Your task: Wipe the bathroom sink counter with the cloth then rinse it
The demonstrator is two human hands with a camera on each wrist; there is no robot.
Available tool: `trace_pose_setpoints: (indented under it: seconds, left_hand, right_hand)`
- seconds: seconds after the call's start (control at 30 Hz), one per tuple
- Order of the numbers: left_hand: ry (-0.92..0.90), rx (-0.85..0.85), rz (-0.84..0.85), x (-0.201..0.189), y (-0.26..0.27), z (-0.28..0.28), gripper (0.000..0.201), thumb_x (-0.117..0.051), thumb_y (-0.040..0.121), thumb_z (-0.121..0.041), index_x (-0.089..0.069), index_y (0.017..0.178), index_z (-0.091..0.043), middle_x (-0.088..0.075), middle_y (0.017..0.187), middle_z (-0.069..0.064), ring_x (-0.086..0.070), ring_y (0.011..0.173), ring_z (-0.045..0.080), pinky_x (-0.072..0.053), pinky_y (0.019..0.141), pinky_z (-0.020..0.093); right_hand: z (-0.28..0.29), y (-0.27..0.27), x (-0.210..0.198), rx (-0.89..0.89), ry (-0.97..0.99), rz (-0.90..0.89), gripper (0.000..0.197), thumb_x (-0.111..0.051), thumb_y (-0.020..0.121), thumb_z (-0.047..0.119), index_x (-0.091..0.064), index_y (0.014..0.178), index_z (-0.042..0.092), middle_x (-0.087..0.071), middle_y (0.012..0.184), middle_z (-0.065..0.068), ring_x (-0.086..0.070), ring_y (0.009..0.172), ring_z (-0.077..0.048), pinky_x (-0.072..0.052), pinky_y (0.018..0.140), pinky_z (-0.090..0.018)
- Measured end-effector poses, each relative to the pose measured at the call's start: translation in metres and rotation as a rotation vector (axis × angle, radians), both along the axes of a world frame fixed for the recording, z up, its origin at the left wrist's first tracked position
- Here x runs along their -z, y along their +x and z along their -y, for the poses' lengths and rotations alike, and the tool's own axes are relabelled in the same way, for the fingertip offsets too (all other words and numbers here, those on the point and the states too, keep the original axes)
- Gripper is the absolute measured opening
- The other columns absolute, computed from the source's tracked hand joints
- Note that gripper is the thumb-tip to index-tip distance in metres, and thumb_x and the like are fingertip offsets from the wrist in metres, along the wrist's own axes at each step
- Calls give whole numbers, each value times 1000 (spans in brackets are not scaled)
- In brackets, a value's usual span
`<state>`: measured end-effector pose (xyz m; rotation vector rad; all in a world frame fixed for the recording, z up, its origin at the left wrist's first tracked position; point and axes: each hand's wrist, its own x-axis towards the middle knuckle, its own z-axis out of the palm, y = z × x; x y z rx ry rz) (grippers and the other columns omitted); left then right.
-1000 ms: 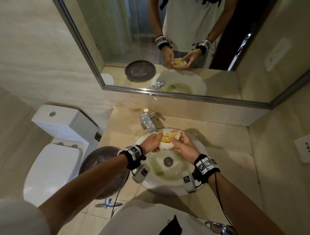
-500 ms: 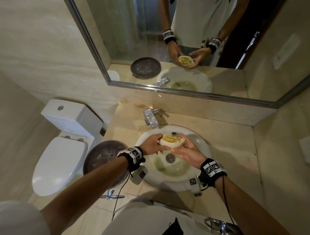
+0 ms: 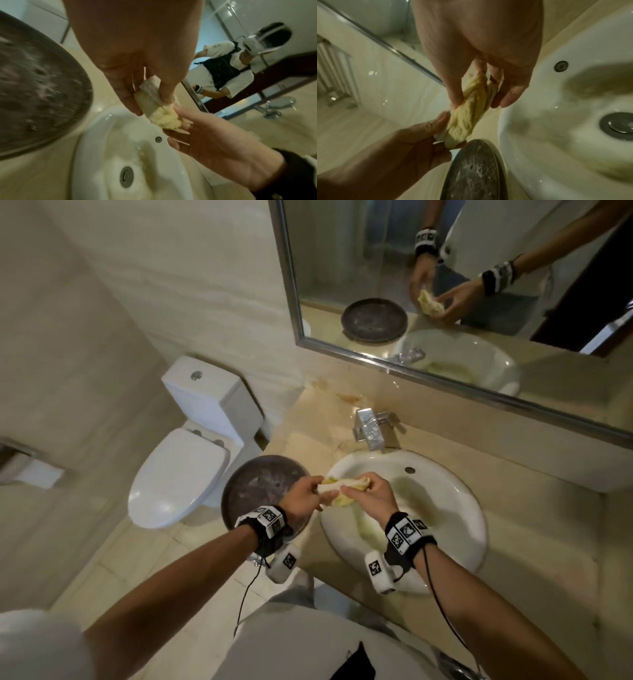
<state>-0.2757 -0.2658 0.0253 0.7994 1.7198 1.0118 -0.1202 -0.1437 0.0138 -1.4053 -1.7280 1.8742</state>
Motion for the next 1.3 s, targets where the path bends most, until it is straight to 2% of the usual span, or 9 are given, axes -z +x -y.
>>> trace_pose_setpoints:
  seconds: [0.13,0.3,0.47,0.63,0.77,0.9,1.03,1.2,1.3]
  left_hand:
    - [-73,-17,137,4,-51,33,26,-70,92,-31,-72,105,-8,-72,86,6,-64,70,12,-52,62,24]
    - [-232,-112,201,15,-103,58,31,-61,98,-31,-67,108,-2,-72,85,13,-67,65,20,-55,56,26]
    - [-342,-103,9,39,-146,74,24,-64,95,-35,-65,93,-11,-70,86,13,-68,68,25,-57,57,33]
    - [-422,-95,-119,55,-170,83,29,-65,94,-32,-63,116,-13,-67,99,8,-67,68,21,-54,48,26]
    - [-495,-40,-322,64,-181,90,24,-65,91,-30,-67,90,-7,-65,84,10,-67,73,30,-58,64,38]
    - [-524,15,-493,72,-183,96,28,-63,90,-24,-66,102,0,-67,107,18,-63,102,34,-50,82,39]
    - [-490,28,-530,83,-184,98,20,-62,89,-27,-58,99,-10,-65,105,14,-61,99,33,-48,79,38]
    - [-490,-19,-548,90,-176,100,16,-59,92,-28,-56,98,-13,-63,106,12,-61,97,32,-44,75,33]
    - [-503,-1,-602,90,-173,100,23,-55,95,-33,-56,109,-15,-62,113,9,-61,101,30,-47,81,36]
  right_hand:
    - [18,-44,5,-219,125,86,38,-91,67,25,-66,96,24,-72,96,1,-69,91,-22,-60,81,-38]
    - [50,-104,5,-363,244,136,33,-83,77,13,-59,98,23,-66,95,0,-62,84,-15,-48,66,-19]
    - [69,-145,33,-413,209,287,36,-86,74,30,-63,101,23,-68,103,0,-63,93,-20,-52,81,-32]
    - [89,-172,61,-458,277,347,42,-83,78,38,-66,110,16,-69,105,-3,-64,95,-22,-51,83,-32]
    - [98,-183,77,-489,296,396,35,-79,83,32,-66,111,15,-68,111,-7,-64,101,-24,-46,82,-27]
    - [99,-186,80,-625,687,492,32,-71,85,22,-59,115,21,-56,117,-6,-57,106,-29,-51,86,-40]
    - [97,-185,78,-920,1026,372,29,-62,85,12,-67,112,19,-59,113,-3,-57,103,-27,-50,82,-40]
    - [95,-182,78,-1108,839,430,51,-49,93,11,-54,143,19,-49,148,-1,-44,136,-23,-43,108,-38]
    - [91,-182,76,-1137,754,463,60,-49,94,10,-44,150,29,-38,158,5,-37,143,-20,-41,112,-38]
